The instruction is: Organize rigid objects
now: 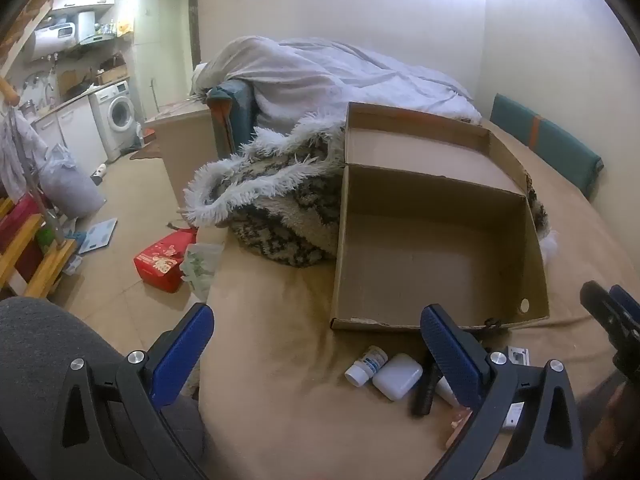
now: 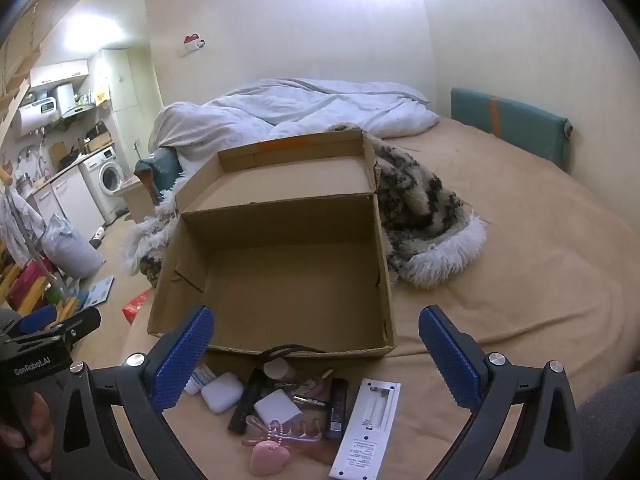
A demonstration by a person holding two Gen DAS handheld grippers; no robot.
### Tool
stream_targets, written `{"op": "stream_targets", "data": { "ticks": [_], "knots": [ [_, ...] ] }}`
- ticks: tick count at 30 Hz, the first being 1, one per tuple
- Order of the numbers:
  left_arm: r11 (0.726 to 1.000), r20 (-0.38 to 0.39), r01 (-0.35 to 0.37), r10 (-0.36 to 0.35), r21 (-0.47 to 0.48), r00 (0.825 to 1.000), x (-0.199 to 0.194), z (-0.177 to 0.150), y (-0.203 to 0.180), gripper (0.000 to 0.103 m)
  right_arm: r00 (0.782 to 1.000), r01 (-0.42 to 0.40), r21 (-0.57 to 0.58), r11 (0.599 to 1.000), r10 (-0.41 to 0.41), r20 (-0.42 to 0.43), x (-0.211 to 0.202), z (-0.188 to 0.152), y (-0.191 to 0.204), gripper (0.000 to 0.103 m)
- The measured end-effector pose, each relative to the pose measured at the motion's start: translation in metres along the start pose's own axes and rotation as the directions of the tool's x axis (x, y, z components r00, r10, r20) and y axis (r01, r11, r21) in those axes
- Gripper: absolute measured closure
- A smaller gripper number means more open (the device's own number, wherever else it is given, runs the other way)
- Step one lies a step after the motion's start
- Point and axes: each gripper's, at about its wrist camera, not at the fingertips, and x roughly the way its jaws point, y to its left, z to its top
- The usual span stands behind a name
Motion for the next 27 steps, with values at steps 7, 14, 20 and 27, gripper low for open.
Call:
{"op": "stream_targets", "data": {
  "ticks": [7,14,20,27],
  "knots": [
    [1.0,-0.006,-0.011,0.011,0.008,1.0,0.0005,0.0003,-0.0013,0.0,1.0,-0.017,0.021,1.0,0.017,0.012,-0.0016,-0.0004,-0.0018,0.0],
    [1.0,-0.003,0.002,-0.002,0.004,1.0,-0.0006,0.0,0.0,0.0,1.0,-0.003,0.004,1.0,0.003,0.002,0.0005,0.0005,0.0012,0.0],
    [1.0,-0.005,0.0,0.0,0.006,1.0,0.0017,-0.0021,-0.0024,0.0,1.0,0.001,0.002,1.0,-0.001,-0.003,0.0022,-0.0012,-0.0001,0.0],
    [1.0,-0.003,-0.002,0.003,0.009,1.0,0.0041,-0.0065,-0.0042,0.0,1.0,0.003,0.001,1.0,-0.003,-0.004,0.002,-0.0006,0.0001,0.0]
  ]
}}
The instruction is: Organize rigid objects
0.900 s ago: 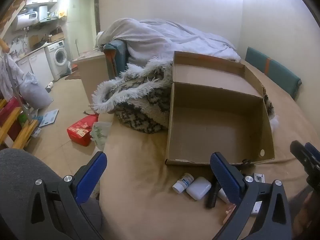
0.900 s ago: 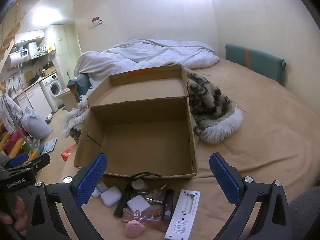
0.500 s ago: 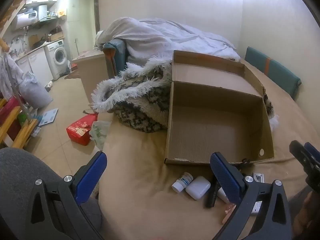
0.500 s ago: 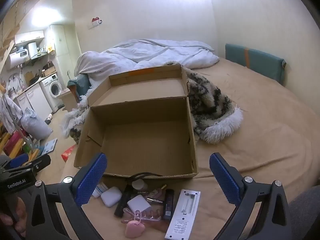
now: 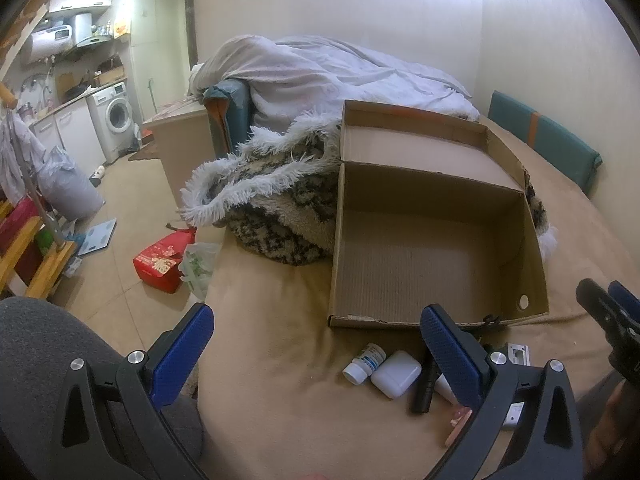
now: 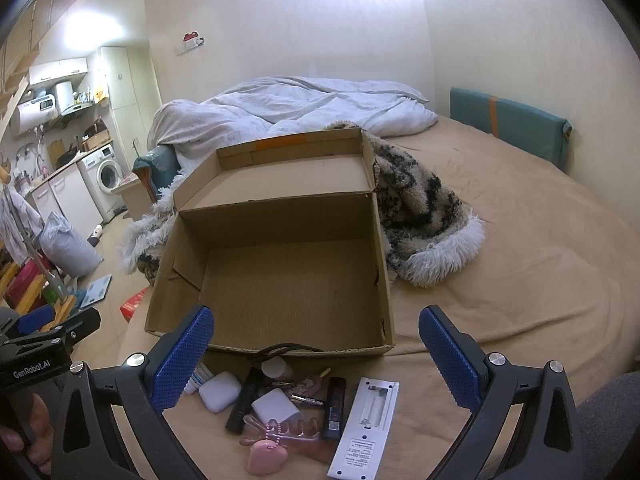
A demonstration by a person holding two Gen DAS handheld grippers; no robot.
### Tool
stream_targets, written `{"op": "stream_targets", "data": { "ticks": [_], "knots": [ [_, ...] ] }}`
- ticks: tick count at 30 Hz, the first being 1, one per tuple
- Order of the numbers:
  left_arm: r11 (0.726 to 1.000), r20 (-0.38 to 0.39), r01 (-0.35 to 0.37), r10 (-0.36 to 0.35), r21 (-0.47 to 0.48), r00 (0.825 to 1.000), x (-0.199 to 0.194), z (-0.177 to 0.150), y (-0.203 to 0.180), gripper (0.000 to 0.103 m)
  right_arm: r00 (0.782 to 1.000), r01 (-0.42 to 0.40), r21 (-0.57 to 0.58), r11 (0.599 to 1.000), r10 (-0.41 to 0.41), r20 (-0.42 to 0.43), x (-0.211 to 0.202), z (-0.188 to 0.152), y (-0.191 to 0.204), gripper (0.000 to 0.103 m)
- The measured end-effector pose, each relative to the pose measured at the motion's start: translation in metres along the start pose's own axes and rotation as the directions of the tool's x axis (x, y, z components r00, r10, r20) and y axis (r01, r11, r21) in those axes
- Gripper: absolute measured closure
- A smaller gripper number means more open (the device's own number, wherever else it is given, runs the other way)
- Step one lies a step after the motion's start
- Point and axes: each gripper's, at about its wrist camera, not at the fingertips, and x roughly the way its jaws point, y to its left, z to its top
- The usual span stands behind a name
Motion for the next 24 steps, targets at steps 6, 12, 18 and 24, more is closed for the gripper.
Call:
{"op": "stream_targets", "data": {
  "ticks": [6,12,18,24],
  "knots": [
    [1.0,-0.001,-0.001,0.001,0.001,1.0,-0.0018,0.0029,-0.0015,0.0,1.0,0.008,-0.003,1.0,-0.008,-0.002,0.002,-0.0015,-0.0007,0.0],
    [1.0,-0.002,0.0,0.0,0.001,1.0,-0.0014,0.0027,-0.0018,0.0,1.0,0.01,-0.003,1.0,-0.01,-0.003,0.0023,-0.0015,-0.0018,0.0],
    [1.0,-0.007,0.0,0.0,0.005,1.0,-0.0003,-0.0013,0.0007,0.0,1.0,0.014,0.001,1.0,-0.014,-0.005,0.0034,-0.0016,-0.0024,0.0],
    [1.0,-0.021,0.01,-0.01,-0.014,1.0,0.0029,-0.0024,0.0049,0.0,1.0,0.022,0.004,1.0,-0.022,-0.011,0.0077,-0.0017,-0.002,0.0]
  ]
}}
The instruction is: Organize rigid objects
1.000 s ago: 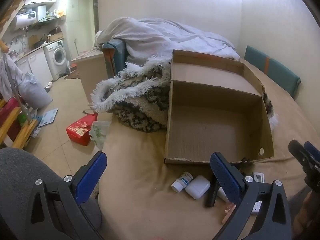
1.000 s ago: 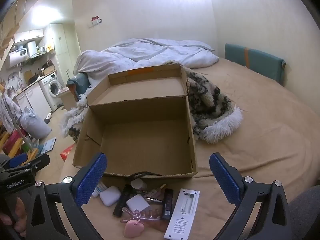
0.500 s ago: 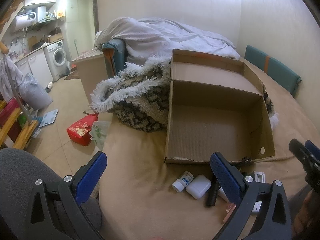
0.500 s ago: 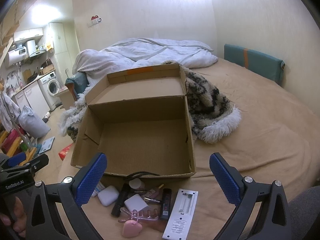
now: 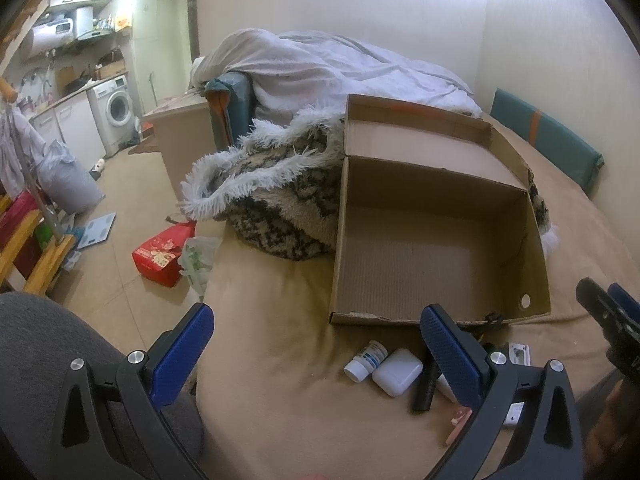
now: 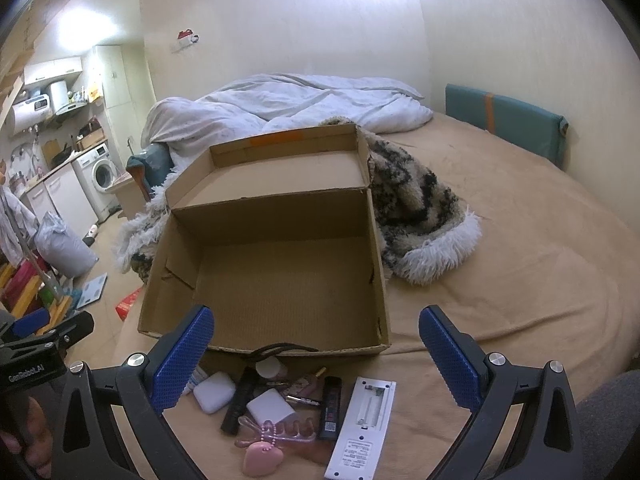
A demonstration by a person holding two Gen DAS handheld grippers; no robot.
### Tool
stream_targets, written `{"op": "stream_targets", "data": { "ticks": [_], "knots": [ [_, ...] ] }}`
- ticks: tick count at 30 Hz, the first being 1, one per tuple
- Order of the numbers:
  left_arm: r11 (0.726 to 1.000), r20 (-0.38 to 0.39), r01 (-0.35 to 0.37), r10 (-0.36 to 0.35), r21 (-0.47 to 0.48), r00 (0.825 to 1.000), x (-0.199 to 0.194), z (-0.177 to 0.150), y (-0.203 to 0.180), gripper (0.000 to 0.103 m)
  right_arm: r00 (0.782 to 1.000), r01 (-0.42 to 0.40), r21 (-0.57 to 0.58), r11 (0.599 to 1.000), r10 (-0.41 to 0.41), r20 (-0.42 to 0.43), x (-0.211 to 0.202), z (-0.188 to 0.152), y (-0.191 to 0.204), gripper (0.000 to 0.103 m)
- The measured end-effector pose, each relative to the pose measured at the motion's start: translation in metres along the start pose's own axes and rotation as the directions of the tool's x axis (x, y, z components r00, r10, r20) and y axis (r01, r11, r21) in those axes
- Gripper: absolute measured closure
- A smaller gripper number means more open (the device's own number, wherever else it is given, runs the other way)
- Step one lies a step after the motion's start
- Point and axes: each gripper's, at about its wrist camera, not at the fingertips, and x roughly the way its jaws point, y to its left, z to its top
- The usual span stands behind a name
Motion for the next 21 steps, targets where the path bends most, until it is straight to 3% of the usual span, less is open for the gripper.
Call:
{"op": "stream_targets", "data": {
  "ticks": [21],
  "knots": [
    [1.0,-0.013,-0.002,0.002,-0.016,1.0,0.0032,0.0045,0.0036,0.0,1.0,0.001,-0.024,1.0,-0.001,0.001,0.0012,0.0,0.0052,0.0]
  ]
}}
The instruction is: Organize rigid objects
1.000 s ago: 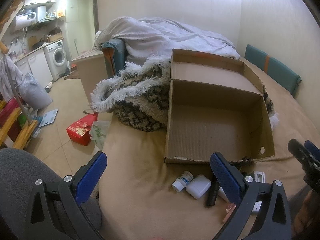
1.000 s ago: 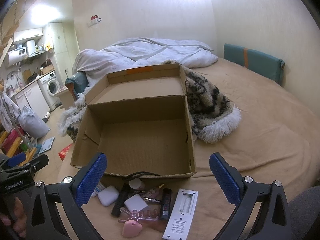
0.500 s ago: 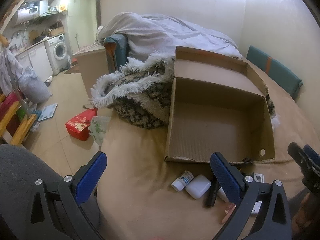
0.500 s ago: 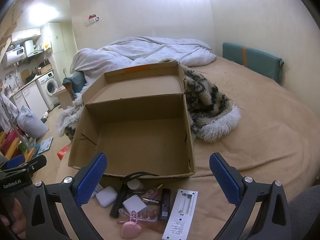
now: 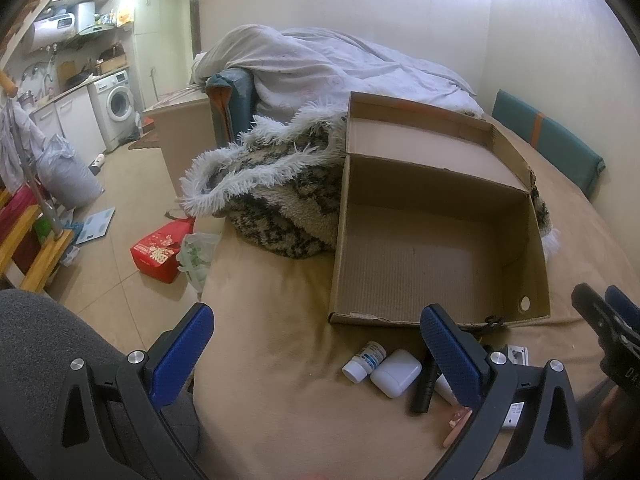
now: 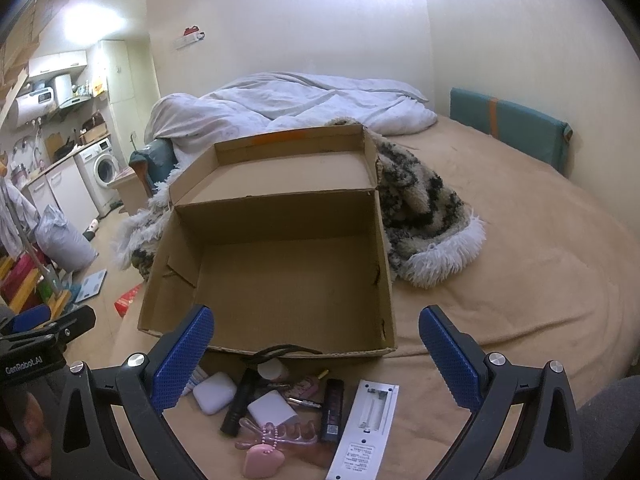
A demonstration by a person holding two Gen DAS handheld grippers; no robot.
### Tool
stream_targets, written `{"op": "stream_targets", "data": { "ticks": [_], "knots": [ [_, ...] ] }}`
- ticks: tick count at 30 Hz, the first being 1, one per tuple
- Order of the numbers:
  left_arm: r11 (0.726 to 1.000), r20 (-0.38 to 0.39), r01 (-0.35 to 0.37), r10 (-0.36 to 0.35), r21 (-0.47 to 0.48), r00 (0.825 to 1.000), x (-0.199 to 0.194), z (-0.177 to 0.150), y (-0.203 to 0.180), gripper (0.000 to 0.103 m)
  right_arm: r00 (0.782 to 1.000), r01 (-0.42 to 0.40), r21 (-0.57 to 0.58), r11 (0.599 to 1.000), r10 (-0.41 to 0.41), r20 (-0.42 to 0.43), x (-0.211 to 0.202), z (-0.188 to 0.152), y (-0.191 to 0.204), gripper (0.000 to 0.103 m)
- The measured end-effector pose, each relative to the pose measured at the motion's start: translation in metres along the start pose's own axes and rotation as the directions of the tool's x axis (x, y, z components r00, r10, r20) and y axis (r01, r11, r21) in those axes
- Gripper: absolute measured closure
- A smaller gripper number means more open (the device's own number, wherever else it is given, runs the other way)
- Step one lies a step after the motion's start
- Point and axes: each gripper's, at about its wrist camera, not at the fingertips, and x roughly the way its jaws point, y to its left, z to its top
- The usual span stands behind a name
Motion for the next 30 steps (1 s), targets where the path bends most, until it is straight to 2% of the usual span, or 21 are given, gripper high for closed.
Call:
{"op": "stream_targets", "data": {
  "ticks": [30],
  "knots": [
    [1.0,-0.002,-0.004,0.004,0.009,1.0,-0.0003,-0.0007,-0.0019,0.0,1.0,0.001,0.001,1.0,-0.001,-0.021,0.0024,-0.0012,0.001,0.0]
  ]
}}
